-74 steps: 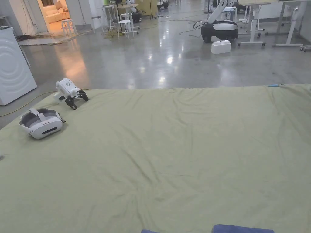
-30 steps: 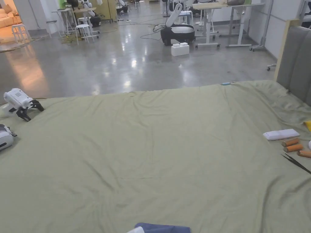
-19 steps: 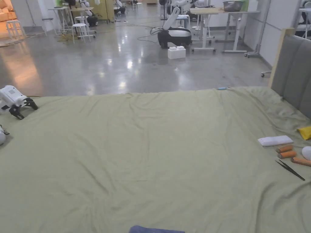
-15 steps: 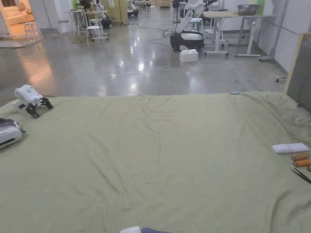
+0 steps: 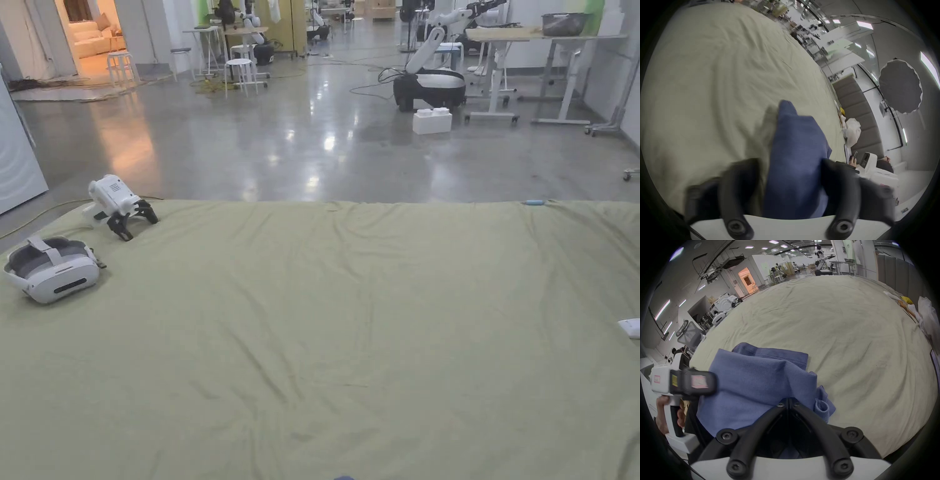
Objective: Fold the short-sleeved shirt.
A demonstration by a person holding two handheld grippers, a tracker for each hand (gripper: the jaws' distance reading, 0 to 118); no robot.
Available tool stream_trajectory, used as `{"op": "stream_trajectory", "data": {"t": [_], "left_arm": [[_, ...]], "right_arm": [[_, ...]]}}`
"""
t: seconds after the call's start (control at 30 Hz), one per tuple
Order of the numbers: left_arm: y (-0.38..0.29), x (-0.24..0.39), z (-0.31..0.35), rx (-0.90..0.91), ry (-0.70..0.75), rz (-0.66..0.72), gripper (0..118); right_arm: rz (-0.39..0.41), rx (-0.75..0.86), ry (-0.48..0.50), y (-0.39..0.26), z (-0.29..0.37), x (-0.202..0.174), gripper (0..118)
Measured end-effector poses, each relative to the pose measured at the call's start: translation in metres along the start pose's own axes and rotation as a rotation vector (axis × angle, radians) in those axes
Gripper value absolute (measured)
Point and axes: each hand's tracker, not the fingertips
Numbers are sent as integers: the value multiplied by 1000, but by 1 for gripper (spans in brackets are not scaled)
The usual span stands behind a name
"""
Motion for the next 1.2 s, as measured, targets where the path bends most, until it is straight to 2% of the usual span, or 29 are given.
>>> {"op": "stream_trajectory", "data": {"t": [0.03,0.07,0.13,0.23,0.27,0.37,0.5,0.57,0.67,0.7,0.73,0.77,0.83,0.87,0.93,1.0,1.03,1.1,1.13,1.2], "left_arm": [[0,6,-4,8,15,-17,29],[0,9,-7,8,91,-51,28],[4,5,0,2,15,-12,23],[21,-5,40,53,-57,34,22],[29,-9,62,94,-41,28,22],[69,-47,144,187,118,-55,22],[129,-127,244,262,422,6,23],[152,-165,267,219,535,72,23],[170,-189,265,213,643,9,23],[172,-192,257,216,622,15,25],[172,-196,250,221,602,22,33],[172,-197,243,228,617,39,49],[170,-190,242,190,720,47,82],[170,-182,249,172,770,7,90],[163,-148,266,248,905,-146,90],[149,-100,288,350,918,-330,90],[141,-71,300,383,847,-390,90],[124,-19,319,442,680,-412,90],[109,15,324,523,659,-446,89],[79,75,327,652,603,-605,89]], "right_arm": [[-20,2,7,0,0,2,0],[-43,4,27,0,2,5,0],[-56,-3,43,2,10,8,0],[-90,52,173,1,32,11,0],[-94,57,191,0,38,12,0],[-76,54,142,-3,44,13,0],[-72,30,136,-7,40,17,0],[-78,18,133,-11,38,20,0],[-73,-3,114,-13,37,21,0],[-75,-5,107,-13,37,21,0],[-81,-7,103,-12,37,22,0],[-88,-1,100,-10,38,24,0],[-79,37,82,-4,49,24,0],[-61,99,63,-2,59,25,0],[-54,169,65,6,78,28,0],[1,251,31,16,103,27,0],[49,298,-3,22,118,26,0],[128,396,-70,31,148,18,0],[148,454,-86,36,164,14,0],[163,554,-101,43,194,8,0]]}}
